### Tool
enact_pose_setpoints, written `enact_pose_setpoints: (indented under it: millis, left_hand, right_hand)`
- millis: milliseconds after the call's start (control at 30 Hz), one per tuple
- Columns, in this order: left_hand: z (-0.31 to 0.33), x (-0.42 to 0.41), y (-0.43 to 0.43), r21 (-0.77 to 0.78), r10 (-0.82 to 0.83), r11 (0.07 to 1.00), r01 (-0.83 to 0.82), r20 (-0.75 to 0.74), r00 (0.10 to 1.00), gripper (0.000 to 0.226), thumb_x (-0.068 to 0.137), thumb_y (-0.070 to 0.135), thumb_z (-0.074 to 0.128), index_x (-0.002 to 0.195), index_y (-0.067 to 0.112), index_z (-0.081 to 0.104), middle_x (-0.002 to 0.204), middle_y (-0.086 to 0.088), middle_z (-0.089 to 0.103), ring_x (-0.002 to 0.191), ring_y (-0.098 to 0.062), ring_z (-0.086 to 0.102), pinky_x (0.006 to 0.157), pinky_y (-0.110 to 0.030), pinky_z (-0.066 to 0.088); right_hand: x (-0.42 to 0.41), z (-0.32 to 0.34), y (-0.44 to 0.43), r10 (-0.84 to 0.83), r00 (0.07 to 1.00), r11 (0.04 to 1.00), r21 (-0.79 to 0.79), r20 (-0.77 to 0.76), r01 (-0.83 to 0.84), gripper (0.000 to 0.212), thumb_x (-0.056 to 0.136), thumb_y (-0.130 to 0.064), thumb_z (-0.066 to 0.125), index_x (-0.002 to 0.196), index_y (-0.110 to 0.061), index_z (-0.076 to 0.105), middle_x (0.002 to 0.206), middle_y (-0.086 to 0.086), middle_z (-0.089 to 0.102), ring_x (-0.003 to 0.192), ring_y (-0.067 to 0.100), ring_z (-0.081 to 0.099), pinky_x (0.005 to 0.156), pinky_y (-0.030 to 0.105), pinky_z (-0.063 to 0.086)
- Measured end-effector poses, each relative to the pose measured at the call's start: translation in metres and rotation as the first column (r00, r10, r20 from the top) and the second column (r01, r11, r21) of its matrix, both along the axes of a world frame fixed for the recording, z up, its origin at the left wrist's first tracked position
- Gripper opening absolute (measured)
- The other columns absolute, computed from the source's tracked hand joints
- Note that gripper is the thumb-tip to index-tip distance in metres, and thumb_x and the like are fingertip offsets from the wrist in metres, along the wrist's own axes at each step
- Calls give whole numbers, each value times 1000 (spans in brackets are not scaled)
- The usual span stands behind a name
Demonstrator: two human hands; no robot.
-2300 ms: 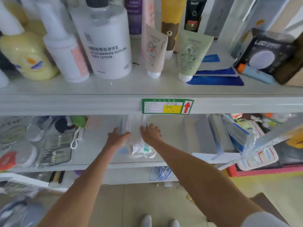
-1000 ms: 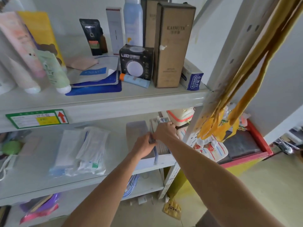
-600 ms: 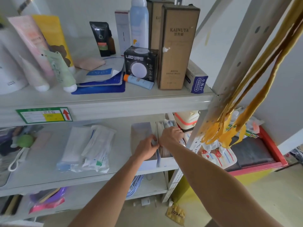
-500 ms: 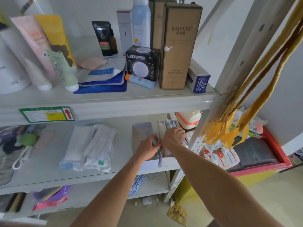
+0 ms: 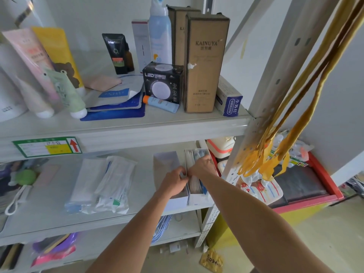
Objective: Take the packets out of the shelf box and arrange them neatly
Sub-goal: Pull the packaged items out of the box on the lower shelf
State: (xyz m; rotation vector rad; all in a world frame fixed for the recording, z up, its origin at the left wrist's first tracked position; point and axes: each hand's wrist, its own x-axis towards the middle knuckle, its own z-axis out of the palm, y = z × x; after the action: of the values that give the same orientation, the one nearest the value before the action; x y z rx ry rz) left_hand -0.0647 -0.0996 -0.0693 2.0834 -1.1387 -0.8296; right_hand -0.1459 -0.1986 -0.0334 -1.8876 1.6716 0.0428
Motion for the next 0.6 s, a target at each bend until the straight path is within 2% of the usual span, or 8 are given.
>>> enact_pose_setpoints:
  millis: [67,167,267,333,400,467,600]
  left_hand:
    - [0,0,0,11,-7,1000,6,6,1000,16,95,33,60,100,17,60,88,-13,74,74,-29,74,76,-45,62]
    - [-2,-1,4,14,-18,1000,18,9,1000,15,96,37,56,95,23,58,85,-10,74,71,-24,73,74,-40,62]
    - [-3,-2,8,7,-19,1000,18,38,999,13,98,38,52,93,26,55,89,-7,73,75,-24,70,70,-33,56]
    - [-1,-1,9,14,-24,1000,23,44,999,13,99,37,51,93,25,55,96,-11,74,82,-29,71,75,-34,57]
    - [1,1,9,28,-46,999,46,24,999,13,99,34,51,92,24,55,99,-14,74,85,-33,72,81,-42,60]
    - [5,3,10,42,-75,996,76,-8,997,12,100,33,52,94,23,56,101,-13,73,88,-32,72,84,-46,60]
    - [5,10,13,39,-98,994,102,-98,990,18,99,28,56,109,17,67,106,-15,72,96,-33,71,87,-44,60]
  right_hand:
    - [0,1,-1,60,998,998,-19,16,-60,90,87,-12,65,151,1,3,139,20,47,125,38,52,97,46,51]
    - [-7,9,-6,118,993,992,-39,-24,-119,97,81,-11,73,152,-4,7,140,16,47,125,35,52,91,38,52]
    - [-10,21,-8,132,990,989,-58,-54,-135,98,77,-15,77,151,-7,14,131,12,52,117,32,56,74,32,50]
    - [-8,31,-8,126,991,989,-75,-47,-130,99,75,-15,78,151,-6,15,129,12,53,114,32,58,70,32,47]
    - [-4,43,-8,128,989,983,-126,-74,-136,103,73,-18,81,151,-2,15,126,12,54,116,32,58,74,33,48]
    - [-1,61,-6,107,990,980,-159,-97,-121,101,71,-20,83,149,-2,21,115,10,56,110,30,60,71,32,48]
    - [0,94,-6,99,987,982,-145,-128,-118,70,71,-31,82,131,-10,54,121,10,57,109,29,60,90,38,53]
